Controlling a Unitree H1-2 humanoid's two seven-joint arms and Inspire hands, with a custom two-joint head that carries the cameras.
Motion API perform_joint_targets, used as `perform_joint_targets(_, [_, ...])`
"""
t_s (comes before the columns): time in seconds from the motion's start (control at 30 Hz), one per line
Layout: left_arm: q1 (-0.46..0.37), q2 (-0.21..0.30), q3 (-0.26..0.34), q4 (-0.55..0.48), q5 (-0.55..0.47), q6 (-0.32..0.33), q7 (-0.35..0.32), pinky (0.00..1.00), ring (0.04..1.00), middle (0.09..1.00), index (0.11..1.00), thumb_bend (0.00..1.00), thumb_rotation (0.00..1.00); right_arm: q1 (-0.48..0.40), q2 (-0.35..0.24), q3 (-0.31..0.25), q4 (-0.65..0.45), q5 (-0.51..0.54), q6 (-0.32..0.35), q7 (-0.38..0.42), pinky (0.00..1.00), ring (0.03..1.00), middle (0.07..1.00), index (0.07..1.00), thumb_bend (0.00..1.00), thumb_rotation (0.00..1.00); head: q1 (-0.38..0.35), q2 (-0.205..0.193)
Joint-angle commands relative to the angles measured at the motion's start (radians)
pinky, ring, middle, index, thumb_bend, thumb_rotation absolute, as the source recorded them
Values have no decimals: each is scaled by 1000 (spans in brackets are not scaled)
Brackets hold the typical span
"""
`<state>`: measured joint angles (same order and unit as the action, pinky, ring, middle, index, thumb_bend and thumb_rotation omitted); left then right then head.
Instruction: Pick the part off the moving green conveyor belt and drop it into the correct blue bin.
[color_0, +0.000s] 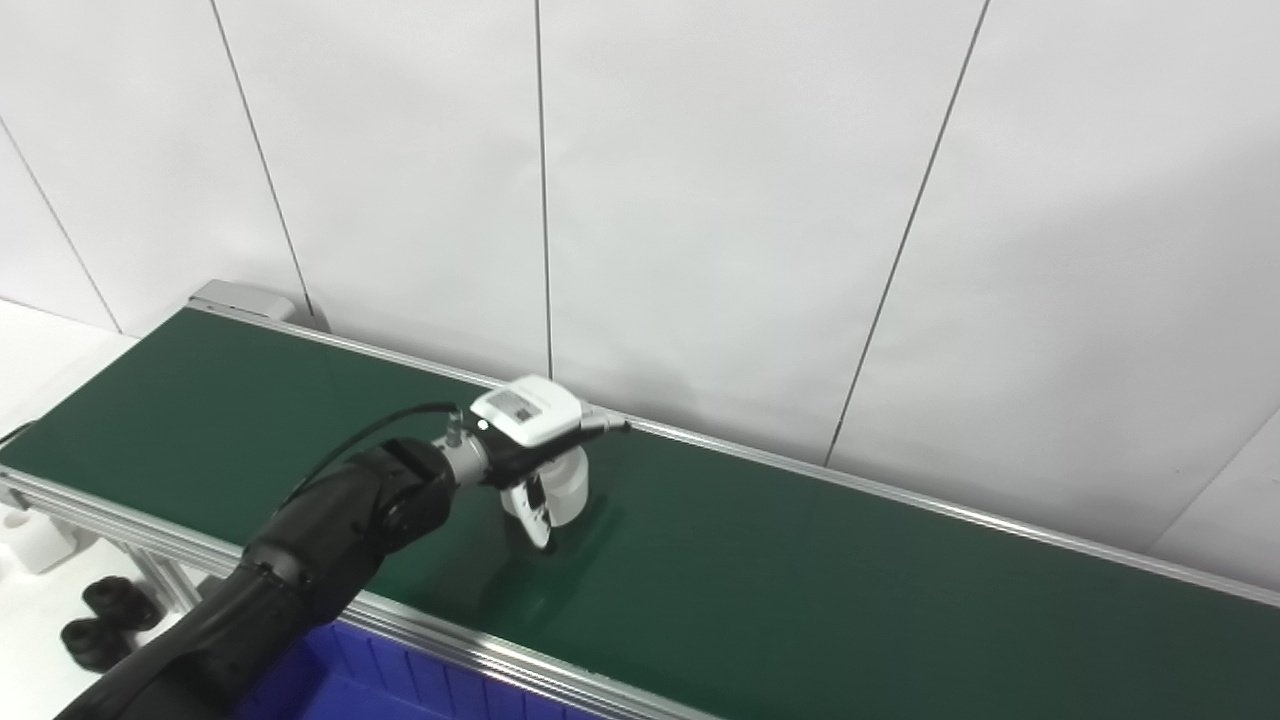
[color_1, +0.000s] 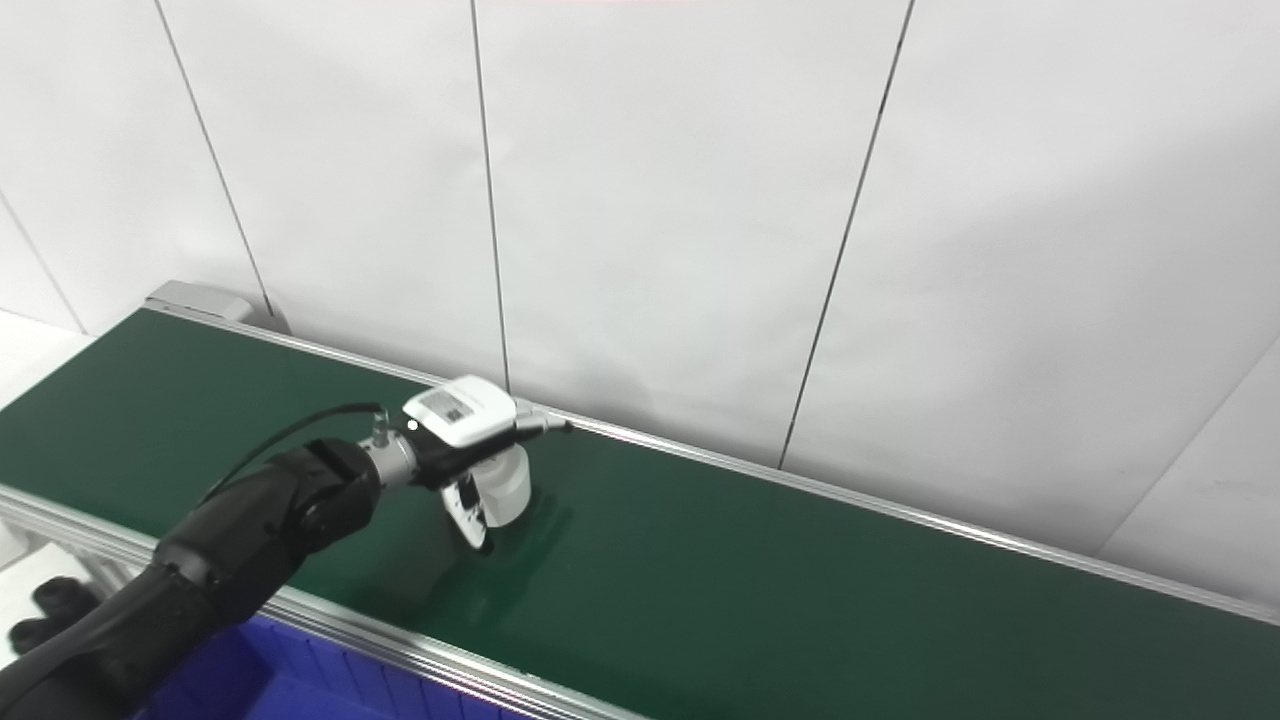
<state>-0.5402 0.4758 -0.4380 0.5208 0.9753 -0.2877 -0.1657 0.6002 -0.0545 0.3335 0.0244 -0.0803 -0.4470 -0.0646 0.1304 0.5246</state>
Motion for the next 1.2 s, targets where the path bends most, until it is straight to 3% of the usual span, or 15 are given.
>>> perform_joint_targets(0.0, [-64,8,-14,22,13,15,21,877,897,900,896,1000,255,16,7,6,-38,4,-22,12,1000,989,997,1000,953,950,0,1])
perform_joint_targets(0.13, [-73,0,-61,76,42,23,80,836,851,858,852,1000,216,23,7,10,-44,4,-22,15,1000,993,995,1000,959,951,-2,6])
perform_joint_targets(0.17, [-74,-5,-73,91,60,26,128,825,841,848,844,1000,206,24,7,10,-46,4,-22,14,1000,993,995,1000,960,951,-3,6])
perform_joint_targets(0.23, [-74,-18,-84,121,79,26,239,757,780,785,792,996,67,28,8,11,-50,7,-22,15,1000,991,992,1000,966,948,-3,11])
perform_joint_targets(0.3, [-76,-30,-89,148,83,27,332,651,670,700,704,830,8,30,9,12,-53,9,-22,16,1000,988,992,1000,958,941,-3,12])
perform_joint_targets(0.37, [-85,-37,-101,171,87,12,408,610,624,668,675,761,3,32,10,13,-56,8,-22,16,1000,985,991,1000,955,940,-2,13])
perform_joint_targets(0.4, [-89,-39,-108,180,89,3,439,538,551,557,578,618,1,32,11,14,-56,7,-22,16,1000,985,991,1000,956,940,-2,13])
perform_joint_targets(0.5, [-103,-46,-127,212,95,-21,522,459,488,505,494,527,0,32,11,14,-56,4,-22,17,1000,982,994,1000,959,941,-1,13])
perform_joint_targets(0.73, [-133,-29,-164,185,113,-5,500,478,437,544,478,498,0,28,15,18,-52,-2,-22,15,1000,984,993,1000,965,944,0,15])
perform_joint_targets(0.83, [-143,-22,-167,183,119,-9,502,436,408,527,505,498,0,24,17,20,-48,-14,-23,5,1000,971,990,1000,957,954,1,14])
perform_joint_targets(0.97, [-148,-8,-172,154,141,-5,507,374,444,473,507,503,0,22,20,20,-47,-27,-22,3,1000,975,989,1000,954,965,5,16])
perform_joint_targets(1.07, [-146,6,-166,118,139,-20,511,342,446,457,511,503,0,23,22,22,-52,-28,-22,6,1000,973,988,1000,941,967,11,33])
perform_joint_targets(1.1, [-142,14,-158,88,130,-33,508,331,446,451,514,503,0,25,23,21,-57,-27,-22,9,1000,972,991,1000,941,965,20,59])
perform_joint_targets(1.13, [-133,24,-149,46,119,-41,492,326,394,472,533,498,0,27,24,21,-61,-26,-22,13,1000,971,992,1000,947,964,20,59])
perform_joint_targets(1.17, [-121,35,-136,-15,101,-45,459,341,414,471,524,500,0,30,25,20,-71,-26,-22,16,1000,971,993,1000,951,961,32,95])
